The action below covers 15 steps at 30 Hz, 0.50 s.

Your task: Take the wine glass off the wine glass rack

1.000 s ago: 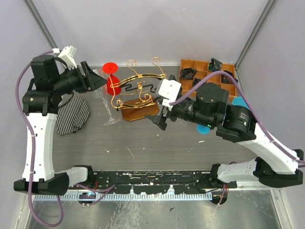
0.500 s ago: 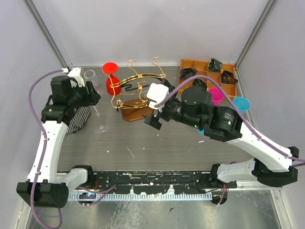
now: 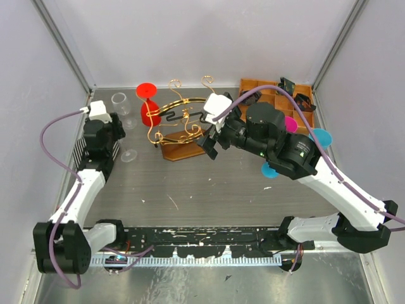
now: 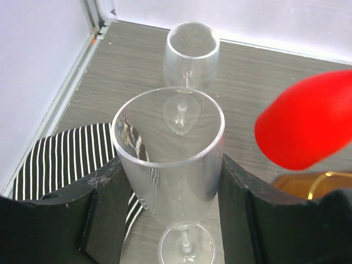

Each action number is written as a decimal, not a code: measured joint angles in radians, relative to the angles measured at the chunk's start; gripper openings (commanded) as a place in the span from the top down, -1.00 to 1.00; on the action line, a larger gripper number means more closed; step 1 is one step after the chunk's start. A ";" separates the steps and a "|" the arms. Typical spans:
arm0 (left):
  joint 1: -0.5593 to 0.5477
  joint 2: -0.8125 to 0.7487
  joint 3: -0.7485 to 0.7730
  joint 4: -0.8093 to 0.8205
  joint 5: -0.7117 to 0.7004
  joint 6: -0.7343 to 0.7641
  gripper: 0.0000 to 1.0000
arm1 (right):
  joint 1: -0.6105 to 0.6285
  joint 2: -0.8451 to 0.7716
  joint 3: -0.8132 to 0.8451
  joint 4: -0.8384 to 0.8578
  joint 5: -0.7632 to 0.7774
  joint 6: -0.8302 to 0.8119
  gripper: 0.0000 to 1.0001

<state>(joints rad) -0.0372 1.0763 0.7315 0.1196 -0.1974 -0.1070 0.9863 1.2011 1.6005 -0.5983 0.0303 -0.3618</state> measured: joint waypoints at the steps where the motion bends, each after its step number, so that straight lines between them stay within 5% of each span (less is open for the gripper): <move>1: 0.000 0.015 -0.024 0.058 -0.016 0.005 -0.06 | -0.009 0.001 0.000 0.002 -0.006 0.006 -0.98; 15: 0.000 0.303 -0.158 0.603 -0.130 0.081 -0.08 | -0.014 0.004 -0.026 0.051 0.115 0.208 -1.00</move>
<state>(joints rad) -0.0372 1.3788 0.5739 0.7227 -0.3271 -0.0257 0.9722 1.2049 1.5742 -0.5472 0.1455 -0.1535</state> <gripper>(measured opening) 0.626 0.998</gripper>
